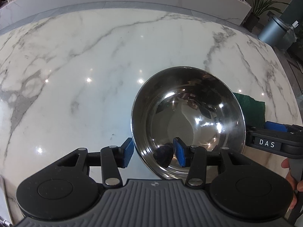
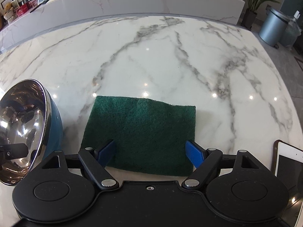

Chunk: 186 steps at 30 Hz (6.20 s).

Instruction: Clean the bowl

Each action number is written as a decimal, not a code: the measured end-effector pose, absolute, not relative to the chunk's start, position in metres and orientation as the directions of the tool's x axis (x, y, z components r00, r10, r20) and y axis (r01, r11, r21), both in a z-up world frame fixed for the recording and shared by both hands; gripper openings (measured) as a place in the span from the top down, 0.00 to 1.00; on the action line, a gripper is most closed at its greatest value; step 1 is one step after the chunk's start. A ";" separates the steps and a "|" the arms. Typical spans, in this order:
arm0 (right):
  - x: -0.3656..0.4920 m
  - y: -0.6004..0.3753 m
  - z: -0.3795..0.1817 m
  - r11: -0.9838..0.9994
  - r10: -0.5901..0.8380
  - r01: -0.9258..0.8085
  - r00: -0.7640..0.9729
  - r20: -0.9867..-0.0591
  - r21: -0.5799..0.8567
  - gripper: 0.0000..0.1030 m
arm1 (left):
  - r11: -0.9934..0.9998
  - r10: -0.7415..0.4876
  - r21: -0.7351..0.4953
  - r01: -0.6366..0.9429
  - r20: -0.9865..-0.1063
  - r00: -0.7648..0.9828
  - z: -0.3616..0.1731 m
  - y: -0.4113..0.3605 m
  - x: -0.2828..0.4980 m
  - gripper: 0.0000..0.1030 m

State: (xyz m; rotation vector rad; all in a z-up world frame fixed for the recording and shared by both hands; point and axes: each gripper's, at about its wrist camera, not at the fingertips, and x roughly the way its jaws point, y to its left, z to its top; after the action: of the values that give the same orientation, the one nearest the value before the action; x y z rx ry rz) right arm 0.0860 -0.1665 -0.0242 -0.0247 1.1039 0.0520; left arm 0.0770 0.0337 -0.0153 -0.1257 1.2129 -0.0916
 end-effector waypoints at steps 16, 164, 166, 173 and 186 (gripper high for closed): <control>0.079 -0.160 -0.018 0.993 0.072 -0.117 0.473 -0.878 0.019 0.69 | 0.991 -0.125 -0.132 0.005 -0.927 0.353 -0.020 0.035 0.076 0.57; 0.105 -0.173 -0.018 0.851 0.506 -0.209 0.088 -0.858 0.481 0.53 | 0.980 -0.195 -0.195 0.034 -0.921 0.338 -0.026 0.042 0.075 0.50; 0.103 -0.175 -0.018 0.852 0.496 -0.238 0.075 -0.865 0.467 0.53 | 0.980 -0.195 -0.194 0.037 -0.922 0.334 -0.026 0.042 0.074 0.50; 0.094 -0.173 -0.024 0.815 0.486 -0.354 -0.018 -0.874 0.460 0.54 | 0.981 -0.192 -0.189 0.040 -0.923 0.333 -0.025 0.041 0.074 0.50; 0.076 -0.191 -0.019 0.836 0.481 -0.322 0.043 -0.875 0.444 0.97 | 0.982 -0.188 -0.184 0.044 -0.924 0.333 -0.025 0.041 0.073 0.50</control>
State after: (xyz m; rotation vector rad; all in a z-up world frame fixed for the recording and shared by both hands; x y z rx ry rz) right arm 0.0757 -0.1908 -0.0187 0.1394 1.3997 0.6171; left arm 0.0730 0.0411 -0.0248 -0.1349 1.2227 -0.1520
